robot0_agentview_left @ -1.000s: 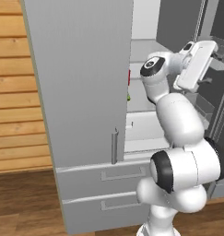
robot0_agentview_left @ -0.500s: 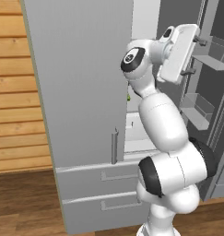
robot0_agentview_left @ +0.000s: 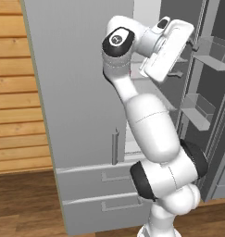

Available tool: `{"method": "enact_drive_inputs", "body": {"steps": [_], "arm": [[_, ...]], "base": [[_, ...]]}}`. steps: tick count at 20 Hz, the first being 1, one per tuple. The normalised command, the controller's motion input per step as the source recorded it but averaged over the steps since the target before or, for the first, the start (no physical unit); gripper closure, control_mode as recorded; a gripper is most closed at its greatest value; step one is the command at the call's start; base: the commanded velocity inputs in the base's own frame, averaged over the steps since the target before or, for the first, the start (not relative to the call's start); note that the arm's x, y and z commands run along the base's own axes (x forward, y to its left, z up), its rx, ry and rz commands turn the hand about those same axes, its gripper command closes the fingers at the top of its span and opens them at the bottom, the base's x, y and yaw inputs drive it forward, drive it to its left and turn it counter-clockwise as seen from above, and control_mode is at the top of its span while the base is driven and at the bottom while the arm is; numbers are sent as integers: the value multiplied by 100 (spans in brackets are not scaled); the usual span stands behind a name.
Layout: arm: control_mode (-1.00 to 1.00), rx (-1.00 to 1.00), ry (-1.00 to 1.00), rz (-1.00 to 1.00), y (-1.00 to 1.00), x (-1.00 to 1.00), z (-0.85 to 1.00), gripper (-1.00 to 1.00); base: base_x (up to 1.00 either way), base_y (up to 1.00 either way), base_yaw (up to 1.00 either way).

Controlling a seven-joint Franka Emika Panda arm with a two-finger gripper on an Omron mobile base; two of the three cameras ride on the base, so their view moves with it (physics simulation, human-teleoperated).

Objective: Grab a lemon wedge from the fridge and one ice cube from the ice bowl, and put them in the glass of lemonade.

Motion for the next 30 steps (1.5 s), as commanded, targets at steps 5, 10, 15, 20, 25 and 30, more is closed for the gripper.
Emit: {"method": "enact_drive_inputs", "body": {"steps": [5,10,15,20,25,30], "arm": [[-100,46,-38,39,32,41,-81,-100],[-100,50,-14,75,6,54,-94,-100],[-100,41,11,96,7,14,-59,-100],[-100,24,9,86,34,20,0,-100],[-100,3,3,66,2,6,-4,-100],[-100,-1,-28,8,0,-16,-33,-100]], "base": [[0,0,0],[0,0,0],[0,0,0],[0,0,0],[0,0,0],[0,0,0]]}}
